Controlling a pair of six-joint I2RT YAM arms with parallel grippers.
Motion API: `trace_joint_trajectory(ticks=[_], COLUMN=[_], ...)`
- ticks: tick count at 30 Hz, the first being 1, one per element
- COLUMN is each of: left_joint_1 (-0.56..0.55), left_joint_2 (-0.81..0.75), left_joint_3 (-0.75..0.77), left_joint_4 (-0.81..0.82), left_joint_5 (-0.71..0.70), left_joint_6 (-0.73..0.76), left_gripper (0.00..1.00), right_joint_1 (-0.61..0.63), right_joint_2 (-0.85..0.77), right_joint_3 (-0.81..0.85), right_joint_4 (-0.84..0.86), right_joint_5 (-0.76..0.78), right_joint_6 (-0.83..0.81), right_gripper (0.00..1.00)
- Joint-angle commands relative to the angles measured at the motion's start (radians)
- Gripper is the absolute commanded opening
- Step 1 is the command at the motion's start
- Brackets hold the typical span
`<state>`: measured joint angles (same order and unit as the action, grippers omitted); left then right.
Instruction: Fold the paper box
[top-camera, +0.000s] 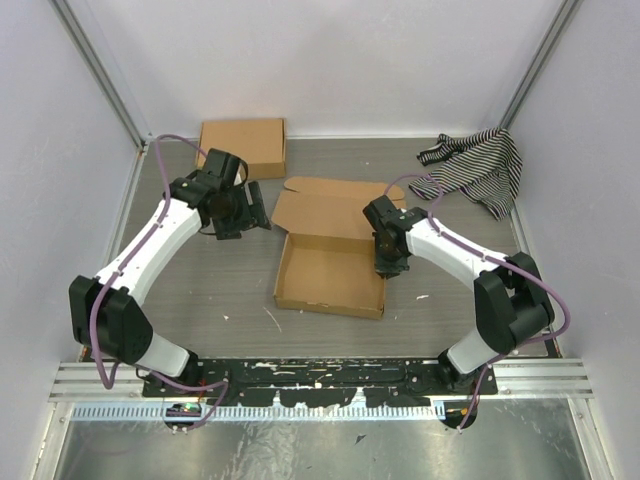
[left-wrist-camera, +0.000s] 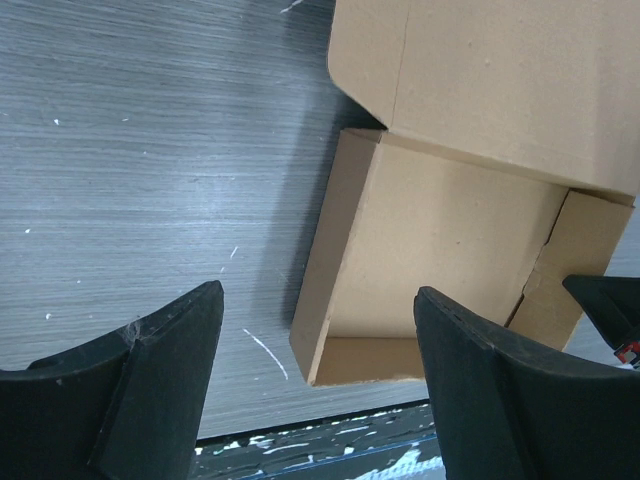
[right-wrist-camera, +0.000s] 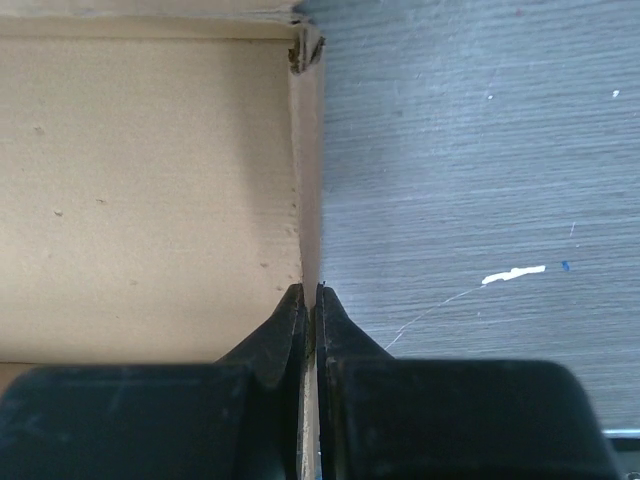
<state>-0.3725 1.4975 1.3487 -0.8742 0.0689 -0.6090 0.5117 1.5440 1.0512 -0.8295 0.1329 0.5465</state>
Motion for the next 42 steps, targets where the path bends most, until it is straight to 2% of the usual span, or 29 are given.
trace_joint_trajectory(ticks=[1,4,5,6,8,9,10,11,13,16,21,25,30,33,38,42], left_joint_1=[0.035,0.046,0.049,0.054,0.069,0.081,0.090,0.105,0.139,0.189,0.233,0.227,0.194,0.179,0.150,0.141], left_joint_2=[0.050,0.076,0.085,0.096,0.124,0.141,0.163,0.187,0.232,0.286,0.360,0.454,0.585,0.602,0.606,0.659], left_joint_3=[0.048,0.060,0.063,0.065,0.080,0.094,0.111,0.135,0.174,0.204,0.256,0.379,0.561,0.601,0.548,0.562], left_joint_4=[0.032,0.018,0.012,0.005,-0.005,-0.016,-0.030,-0.051,-0.077,-0.082,-0.014,0.043,-0.012,-0.040,0.020,0.008], left_joint_5=[0.064,0.035,0.022,0.014,0.014,0.017,0.020,0.027,0.045,0.084,0.178,0.286,0.292,0.271,0.268,0.274], left_joint_6=[-0.042,-0.033,-0.022,-0.008,0.027,0.041,0.058,0.068,0.080,0.095,0.095,0.049,0.051,0.077,0.084,0.086], left_gripper=[0.83,0.81,0.80,0.80,0.80,0.80,0.80,0.80,0.79,0.79,0.78,0.74,0.71,0.70,0.69,0.69], right_joint_1=[-0.034,-0.035,-0.036,-0.038,-0.045,-0.051,-0.058,-0.070,-0.118,-0.212,-0.345,-0.400,-0.407,-0.406,-0.406,-0.406], right_joint_2=[0.009,0.007,0.002,-0.002,-0.018,-0.023,-0.031,-0.037,-0.032,0.009,0.179,0.285,0.360,0.315,0.127,0.038], right_joint_3=[0.070,0.113,0.127,0.139,0.165,0.179,0.196,0.215,0.265,0.347,0.505,0.559,0.580,0.548,0.398,0.313], right_joint_4=[0.047,0.038,0.030,0.021,0.001,-0.007,-0.015,-0.023,-0.034,-0.025,-0.018,0.019,0.040,0.040,0.043,0.042], right_joint_5=[-0.010,0.023,0.028,0.029,0.040,0.043,0.041,0.038,0.014,-0.037,-0.134,-0.263,-0.275,-0.265,-0.226,-0.278], right_joint_6=[0.021,0.001,-0.007,-0.017,-0.034,-0.044,-0.053,-0.067,-0.102,-0.166,-0.257,-0.248,-0.226,-0.231,-0.238,-0.235], right_gripper=[0.01,0.03,0.08,0.18,0.45,0.51,0.63,0.70,0.75,0.79,0.80,0.76,0.72,0.70,0.69,0.70])
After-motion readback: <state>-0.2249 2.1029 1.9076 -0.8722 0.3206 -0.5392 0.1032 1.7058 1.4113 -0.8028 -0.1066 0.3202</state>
